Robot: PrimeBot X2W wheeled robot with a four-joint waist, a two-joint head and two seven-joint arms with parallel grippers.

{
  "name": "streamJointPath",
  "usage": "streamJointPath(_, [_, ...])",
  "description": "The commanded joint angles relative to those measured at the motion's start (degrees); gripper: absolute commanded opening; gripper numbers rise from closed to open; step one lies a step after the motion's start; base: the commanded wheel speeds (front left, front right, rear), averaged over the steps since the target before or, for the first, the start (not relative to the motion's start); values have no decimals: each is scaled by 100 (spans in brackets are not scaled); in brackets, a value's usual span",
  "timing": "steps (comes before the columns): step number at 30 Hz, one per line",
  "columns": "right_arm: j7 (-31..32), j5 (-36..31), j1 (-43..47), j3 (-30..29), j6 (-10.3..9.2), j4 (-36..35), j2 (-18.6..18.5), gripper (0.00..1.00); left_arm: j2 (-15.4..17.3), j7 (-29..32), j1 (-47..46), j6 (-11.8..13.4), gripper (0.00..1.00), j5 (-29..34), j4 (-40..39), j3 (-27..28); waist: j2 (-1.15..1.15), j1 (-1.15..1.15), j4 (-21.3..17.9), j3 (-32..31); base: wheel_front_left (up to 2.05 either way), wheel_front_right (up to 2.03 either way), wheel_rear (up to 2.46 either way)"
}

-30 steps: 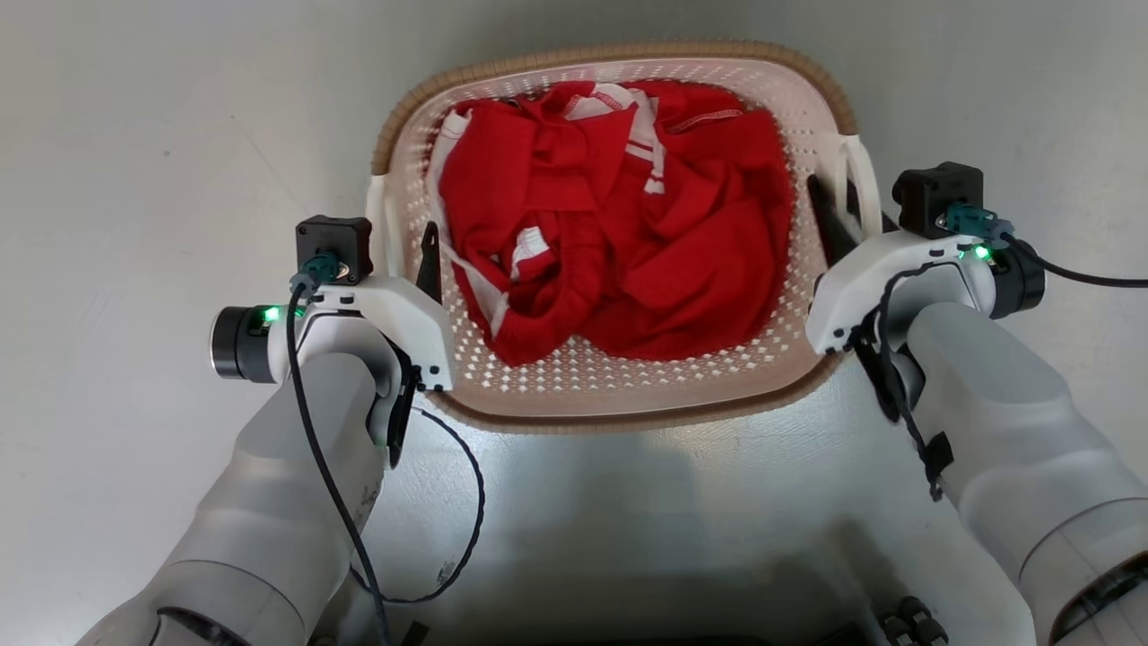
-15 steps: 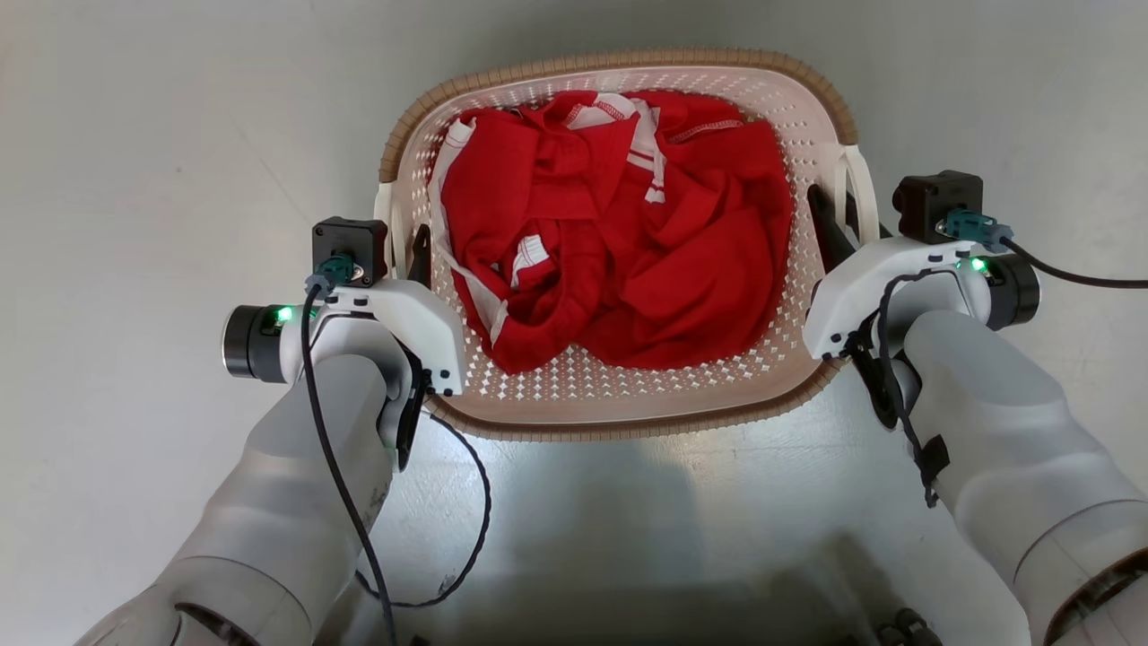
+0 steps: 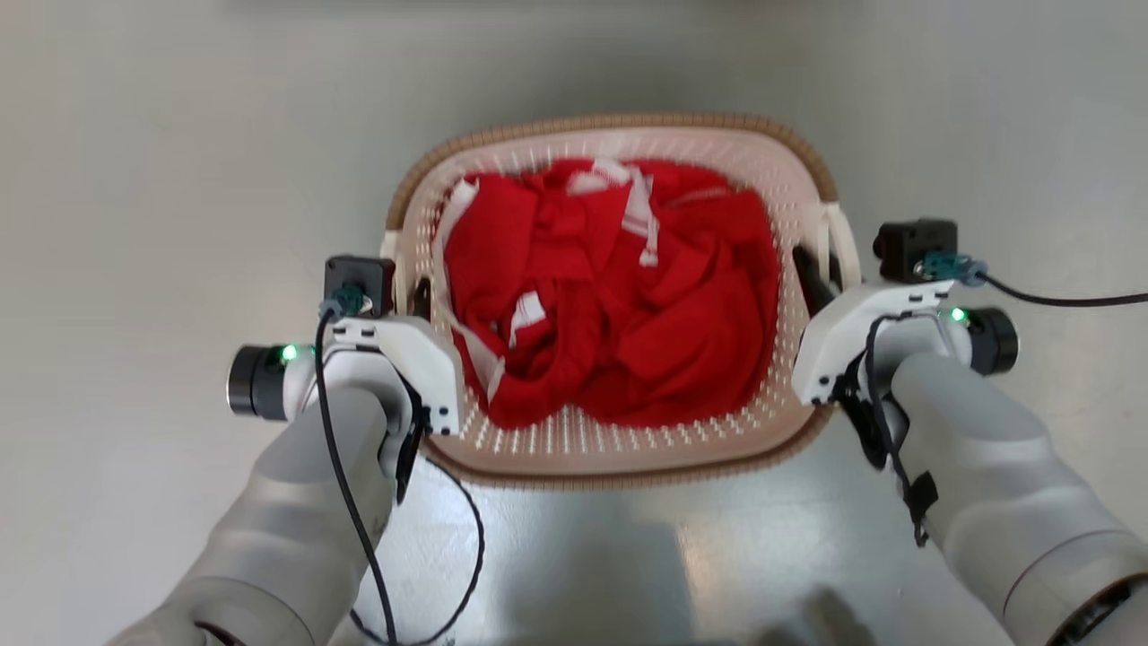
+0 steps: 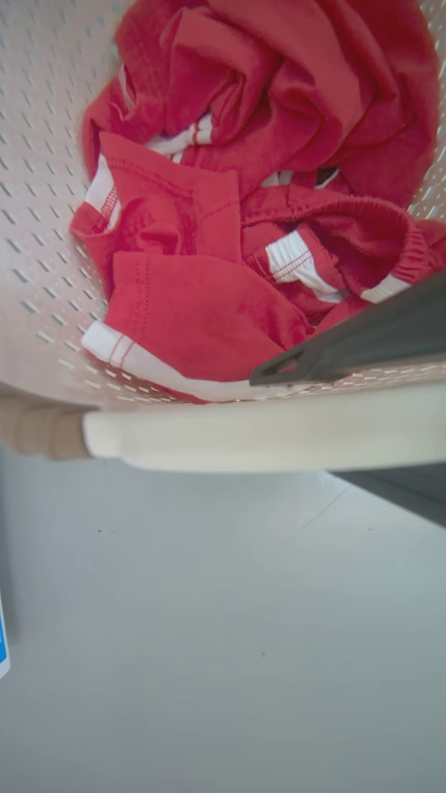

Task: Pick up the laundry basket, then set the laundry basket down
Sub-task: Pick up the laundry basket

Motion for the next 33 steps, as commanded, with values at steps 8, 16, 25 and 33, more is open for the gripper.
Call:
streamJointPath(8, [384,245,527,295,11,132,-43,0,247,332,402,52,0,-93,175,-210,0,0,-77,-947,0,0,0])
streamJointPath(16, [883,466,717,492,11,239,-43,0,247,760,693,20,0,-190,267,-439,0,0,-68,-1734,0,0,0])
streamJointPath(25, [1417,733,1000,683,11,292,-43,0,247,1111,1046,-87,0,-334,357,-588,0,0,-47,-2580,0,0,0])
streamJointPath(33, [1707,919,1180,825,11,342,-43,0,247,1343,1241,-169,0,-417,412,-697,0,0,-16,-3191,0,0,0])
